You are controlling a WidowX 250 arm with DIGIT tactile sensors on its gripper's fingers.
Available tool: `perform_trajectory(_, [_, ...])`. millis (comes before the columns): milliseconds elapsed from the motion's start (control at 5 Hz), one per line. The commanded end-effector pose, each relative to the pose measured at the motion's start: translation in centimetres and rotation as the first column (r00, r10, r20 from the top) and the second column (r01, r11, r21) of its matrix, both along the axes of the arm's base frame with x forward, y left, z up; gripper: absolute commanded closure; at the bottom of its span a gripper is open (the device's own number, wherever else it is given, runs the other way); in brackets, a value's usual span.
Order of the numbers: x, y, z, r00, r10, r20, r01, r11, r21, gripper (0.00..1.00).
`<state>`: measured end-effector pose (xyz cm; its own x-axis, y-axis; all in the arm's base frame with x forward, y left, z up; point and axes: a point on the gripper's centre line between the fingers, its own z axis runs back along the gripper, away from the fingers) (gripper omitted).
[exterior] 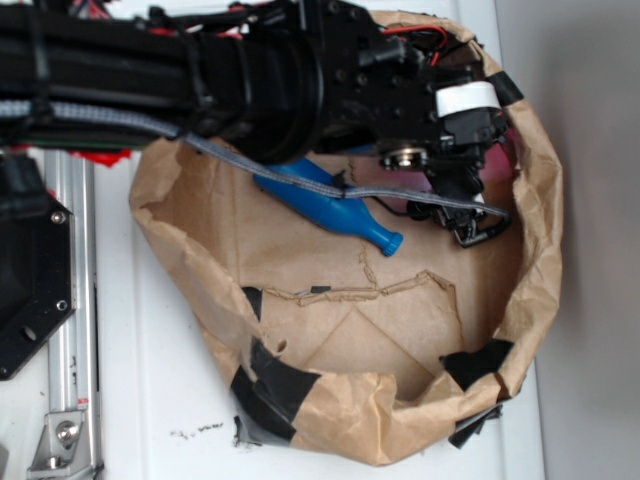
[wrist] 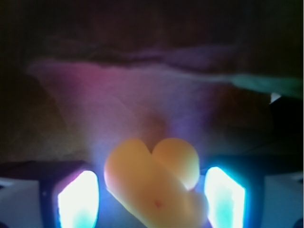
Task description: Grab the yellow duck.
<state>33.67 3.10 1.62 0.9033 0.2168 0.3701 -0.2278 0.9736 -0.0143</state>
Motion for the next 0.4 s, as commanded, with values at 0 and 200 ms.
perform_trajectory(0, [-2.1, 0.3, 2.3, 0.999, 0.016, 0.036, -0.016, 1.0, 0.002, 1.0])
perform_trajectory(200, [-4.1, -0.7, 4.6, 0.997, 0.006, 0.079, -0.006, 1.0, -0.006, 1.0])
